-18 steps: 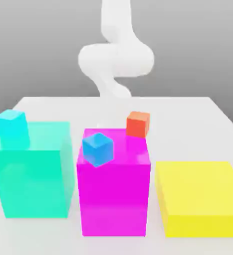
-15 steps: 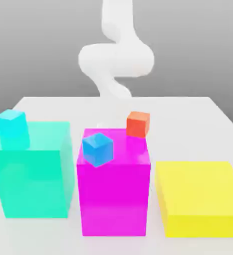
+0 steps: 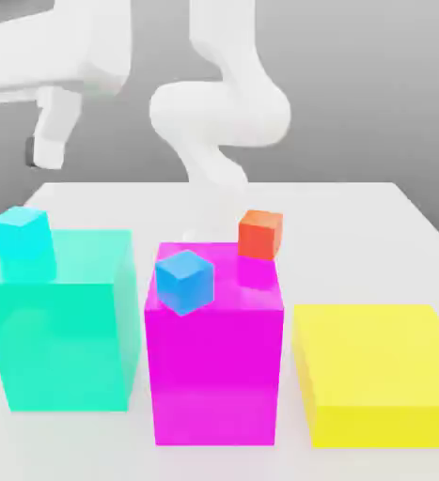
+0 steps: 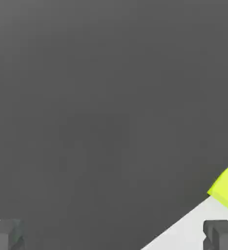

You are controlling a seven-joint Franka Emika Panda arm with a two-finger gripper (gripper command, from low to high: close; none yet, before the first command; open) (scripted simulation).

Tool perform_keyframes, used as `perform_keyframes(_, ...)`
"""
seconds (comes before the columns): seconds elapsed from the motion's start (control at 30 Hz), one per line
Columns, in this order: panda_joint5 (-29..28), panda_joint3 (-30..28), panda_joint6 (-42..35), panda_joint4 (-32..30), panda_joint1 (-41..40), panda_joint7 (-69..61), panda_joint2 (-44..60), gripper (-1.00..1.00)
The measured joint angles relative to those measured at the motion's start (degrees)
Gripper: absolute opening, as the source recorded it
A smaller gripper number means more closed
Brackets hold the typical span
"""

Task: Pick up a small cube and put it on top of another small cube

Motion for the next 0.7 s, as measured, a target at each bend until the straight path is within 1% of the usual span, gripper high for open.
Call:
perform_keyframes(0.23, 2.26, -2.31, 1.83, 4.19, -3.39, 6.77, 14.62, 0.0)
perform_keyframes(0.53, 7.61, -5.13, 3.96, 9.65, -8.02, 13.98, 33.62, 0.0)
perform_keyframes(0.67, 9.27, -4.04, 8.86, 11.78, -9.62, 14.09, 41.92, 0.0)
perform_keyframes(0.7, 9.49, -3.84, 9.71, 12.07, -9.8, 13.99, 43.1, -1.0)
